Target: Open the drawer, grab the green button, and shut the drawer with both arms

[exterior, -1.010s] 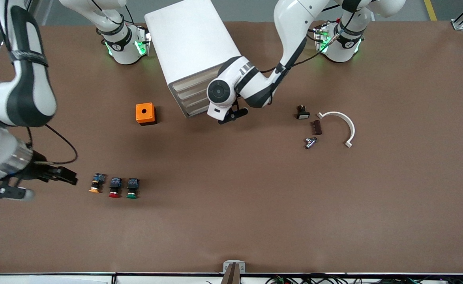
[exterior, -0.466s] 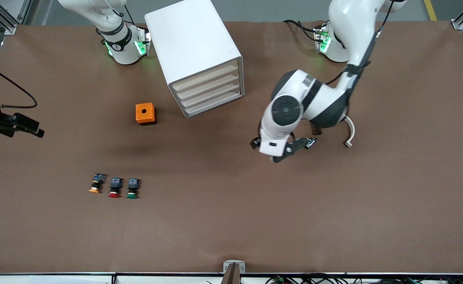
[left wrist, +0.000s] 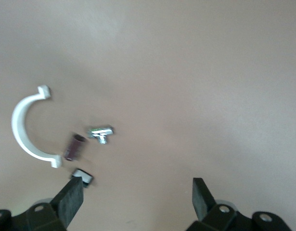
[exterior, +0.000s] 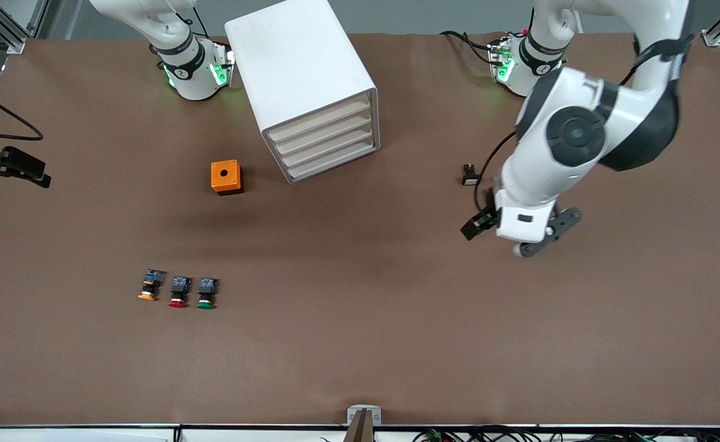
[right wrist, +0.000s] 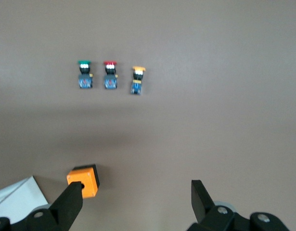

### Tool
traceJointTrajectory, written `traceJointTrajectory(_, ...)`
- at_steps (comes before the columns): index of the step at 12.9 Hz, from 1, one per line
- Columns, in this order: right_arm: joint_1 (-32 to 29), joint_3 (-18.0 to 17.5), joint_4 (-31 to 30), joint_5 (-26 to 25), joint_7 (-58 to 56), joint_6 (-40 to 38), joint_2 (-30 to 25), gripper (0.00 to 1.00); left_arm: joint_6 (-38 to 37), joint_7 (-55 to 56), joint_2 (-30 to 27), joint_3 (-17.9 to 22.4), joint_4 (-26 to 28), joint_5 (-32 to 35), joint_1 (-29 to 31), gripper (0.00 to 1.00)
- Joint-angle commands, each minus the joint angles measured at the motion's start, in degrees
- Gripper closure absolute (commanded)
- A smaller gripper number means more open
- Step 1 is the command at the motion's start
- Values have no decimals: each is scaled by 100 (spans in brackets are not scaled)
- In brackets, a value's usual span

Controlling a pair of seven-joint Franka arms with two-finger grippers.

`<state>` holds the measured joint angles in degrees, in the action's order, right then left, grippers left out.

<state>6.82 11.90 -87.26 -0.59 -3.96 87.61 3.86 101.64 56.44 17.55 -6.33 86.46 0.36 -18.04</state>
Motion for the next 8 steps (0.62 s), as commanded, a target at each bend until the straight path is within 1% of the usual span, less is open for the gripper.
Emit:
traceJointTrajectory(1, -118, -257, 60, -108, 576, -210, 19, 0, -442, -623, -707, -61, 152, 79, 519, 0)
traceJointTrajectory(3, -399, -783, -53, -160, 1193, -174, -95, 0, -994, -1193, -1041, -53, 81, 96, 853, 0)
traceJointTrajectory(4, -548, -838, -220, -143, 1196, -61, -235, 0, -1119, -1475, -1138, -44, 55, 96, 985, 0)
traceJointTrajectory(5, -559, -848, -422, -134, 1196, 149, -358, 0, -1155, -1826, -1192, -44, 38, 122, 1143, 0)
traceJointTrajectory(6, -559, -865, -633, -134, 1196, 395, -516, 0, -1277, -2212, -1210, -35, 11, 305, 1162, 0)
traceJointTrajectory(7, -576, -883, -748, -134, 1109, 528, -605, 0, -1418, -2599, -1245, -44, -76, 481, 1188, 0)
traceJointTrajectory(8, -594, -891, -749, -134, 803, 538, -614, 0, -1463, -2881, -1280, -26, -173, 500, 1206, 0)
